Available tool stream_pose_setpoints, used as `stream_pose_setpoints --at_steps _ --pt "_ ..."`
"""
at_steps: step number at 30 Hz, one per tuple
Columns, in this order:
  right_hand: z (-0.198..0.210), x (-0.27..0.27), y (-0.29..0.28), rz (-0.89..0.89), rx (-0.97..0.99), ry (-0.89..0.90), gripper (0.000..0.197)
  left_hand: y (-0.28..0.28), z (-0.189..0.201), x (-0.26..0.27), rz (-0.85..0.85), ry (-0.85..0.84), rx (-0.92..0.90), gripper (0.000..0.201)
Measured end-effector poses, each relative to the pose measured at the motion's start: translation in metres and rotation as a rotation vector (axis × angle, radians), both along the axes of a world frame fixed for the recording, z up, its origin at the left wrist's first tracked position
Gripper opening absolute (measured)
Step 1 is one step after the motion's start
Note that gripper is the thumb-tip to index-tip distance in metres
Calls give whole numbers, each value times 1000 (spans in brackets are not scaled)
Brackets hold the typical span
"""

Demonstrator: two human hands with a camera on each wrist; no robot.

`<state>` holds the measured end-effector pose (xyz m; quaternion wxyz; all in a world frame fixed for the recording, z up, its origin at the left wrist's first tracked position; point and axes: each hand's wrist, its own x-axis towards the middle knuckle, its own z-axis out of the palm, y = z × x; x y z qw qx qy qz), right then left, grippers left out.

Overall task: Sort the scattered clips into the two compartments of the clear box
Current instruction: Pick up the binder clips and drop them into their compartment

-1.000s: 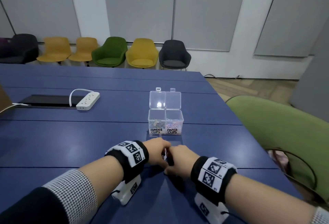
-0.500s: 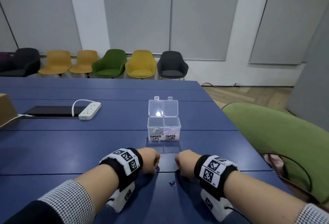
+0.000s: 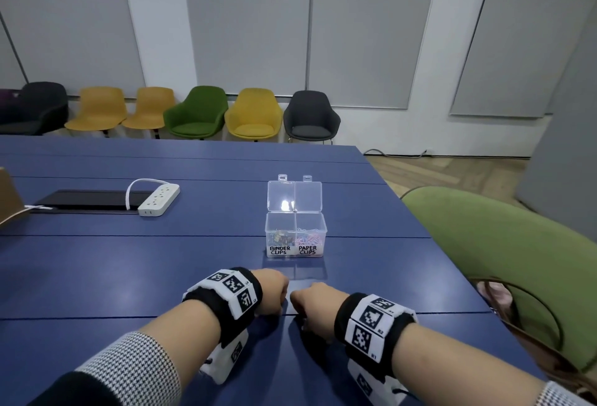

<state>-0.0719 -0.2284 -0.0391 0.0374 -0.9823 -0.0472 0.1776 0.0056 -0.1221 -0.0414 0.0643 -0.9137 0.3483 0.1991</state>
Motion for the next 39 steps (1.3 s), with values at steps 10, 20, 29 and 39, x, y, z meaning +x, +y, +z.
stream_pose_setpoints --at_steps 10,20,29,39 --pt "-4 17 -13 -93 24 154 15 4 -3 9 8 87 -7 28" --pt "-9 19 -29 -157 120 155 25 26 -20 31 230 455 -431 18" --pt "-7 7 -61 -749 1752 93 27 32 -31 23 495 608 -802 21" --pt "-19 7 -55 -708 2408 273 35 26 -23 11 925 1302 -1216 22"
